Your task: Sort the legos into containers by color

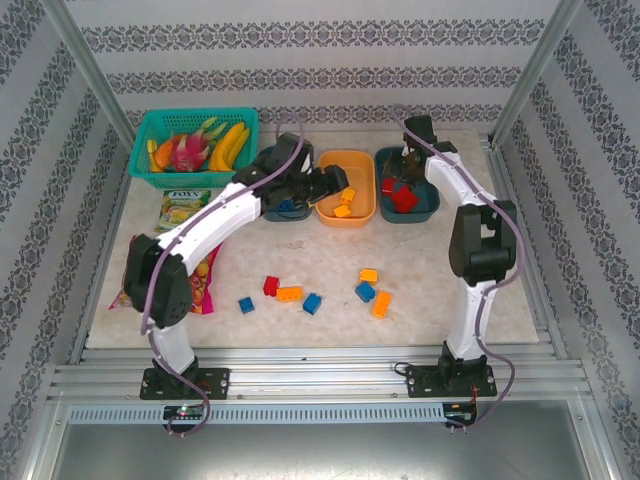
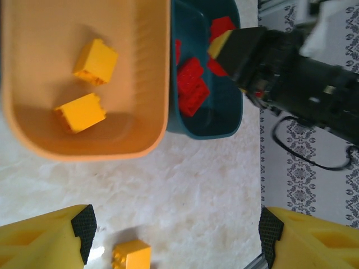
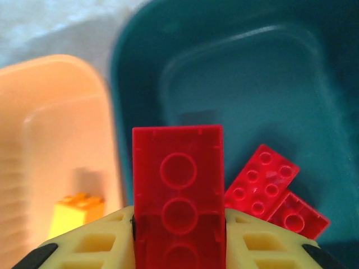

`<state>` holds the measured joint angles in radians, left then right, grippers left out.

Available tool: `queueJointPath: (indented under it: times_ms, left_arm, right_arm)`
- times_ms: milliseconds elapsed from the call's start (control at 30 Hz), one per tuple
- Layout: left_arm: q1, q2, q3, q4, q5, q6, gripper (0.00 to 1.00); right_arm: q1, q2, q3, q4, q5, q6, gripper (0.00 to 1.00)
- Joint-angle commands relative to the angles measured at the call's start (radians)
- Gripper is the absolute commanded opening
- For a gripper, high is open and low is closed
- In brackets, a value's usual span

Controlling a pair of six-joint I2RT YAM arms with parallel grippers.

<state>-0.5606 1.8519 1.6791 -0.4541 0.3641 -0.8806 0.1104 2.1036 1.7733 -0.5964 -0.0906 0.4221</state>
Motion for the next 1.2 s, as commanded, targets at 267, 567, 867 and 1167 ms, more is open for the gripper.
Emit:
queueJointPath:
  times_ms: [267, 567, 867, 1167]
  left_arm:
    - [-0.010, 0.166, 0.217, -0.014, 0.061, 0.077, 0.79]
    - [-0.011, 0.211, 0.259, -0.029, 0.076, 0.072, 0.79]
    - [-0.010, 0.172, 0.250, -0.055, 0.066, 0.069, 0.78]
    - [-0.012, 0.017, 0.096, -0.142, 0.016, 0.132, 0.78]
  right_arm:
    - [-0.057, 0.274, 0.334, -0.209, 0.005, 0.027, 0.35]
    - [-0.078, 0.374, 0.493, -0.299, -0.007, 0.009, 0.44]
    - [-0.065, 0.288, 0.480, -0.293, -0.006, -0.009, 0.58]
    - [0.063, -0.065, 0.218, -0.123, 0.039, -0.060, 0.58]
